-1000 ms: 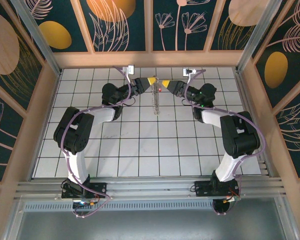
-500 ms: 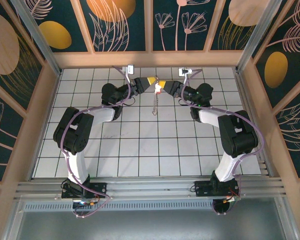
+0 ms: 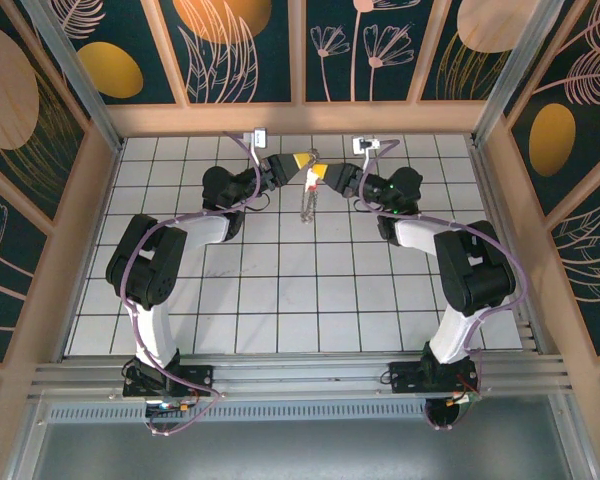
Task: Put the keys on the keyring
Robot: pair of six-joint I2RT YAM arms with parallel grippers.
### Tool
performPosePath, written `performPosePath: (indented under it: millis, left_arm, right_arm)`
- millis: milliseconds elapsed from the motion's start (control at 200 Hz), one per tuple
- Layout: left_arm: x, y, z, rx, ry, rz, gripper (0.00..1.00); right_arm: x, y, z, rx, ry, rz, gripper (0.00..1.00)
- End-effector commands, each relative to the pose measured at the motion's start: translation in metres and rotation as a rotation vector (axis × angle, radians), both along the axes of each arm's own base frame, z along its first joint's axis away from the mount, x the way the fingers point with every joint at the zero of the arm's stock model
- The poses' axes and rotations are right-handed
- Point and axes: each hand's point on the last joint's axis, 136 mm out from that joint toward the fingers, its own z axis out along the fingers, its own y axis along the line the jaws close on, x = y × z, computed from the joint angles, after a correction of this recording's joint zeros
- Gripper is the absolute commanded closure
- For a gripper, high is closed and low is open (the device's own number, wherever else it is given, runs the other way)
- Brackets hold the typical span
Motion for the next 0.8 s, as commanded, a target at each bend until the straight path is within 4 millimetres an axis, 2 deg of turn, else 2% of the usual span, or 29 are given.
performPosePath:
  millis: [0,175,395,511,616,796]
  left_arm:
    - [-0.012,0.006,0.029,-0.041,-0.098,0.011,1.0]
    - [-0.012,0.006,0.027,-0.041,-0.096,0.01,1.0]
    - [-0.012,0.006,0.026,-0.044,-0.092,0.008,1.0]
    - [-0.013,0.005,0.025,-0.043,-0.091,0.006,1.0]
    - [-0.013,0.005,0.024,-0.042,-0.089,0.004,1.0]
    - [-0.013,0.004,0.023,-0.041,-0.088,0.004,1.0]
  right_arm:
    - [-0.016,0.013,0.007,-0.041,-0.076,0.058,1.0]
    - [-0.013,0.013,0.005,-0.065,-0.069,0.034,1.0]
    - [-0.007,0.017,0.014,-0.05,-0.072,0.028,1.0]
    - [-0.008,0.026,0.019,-0.045,-0.082,0.055,1.0]
    - [-0.007,0.032,0.016,-0.062,-0.077,0.068,1.0]
    - [-0.004,0.025,0.011,-0.076,-0.065,0.038,1.0]
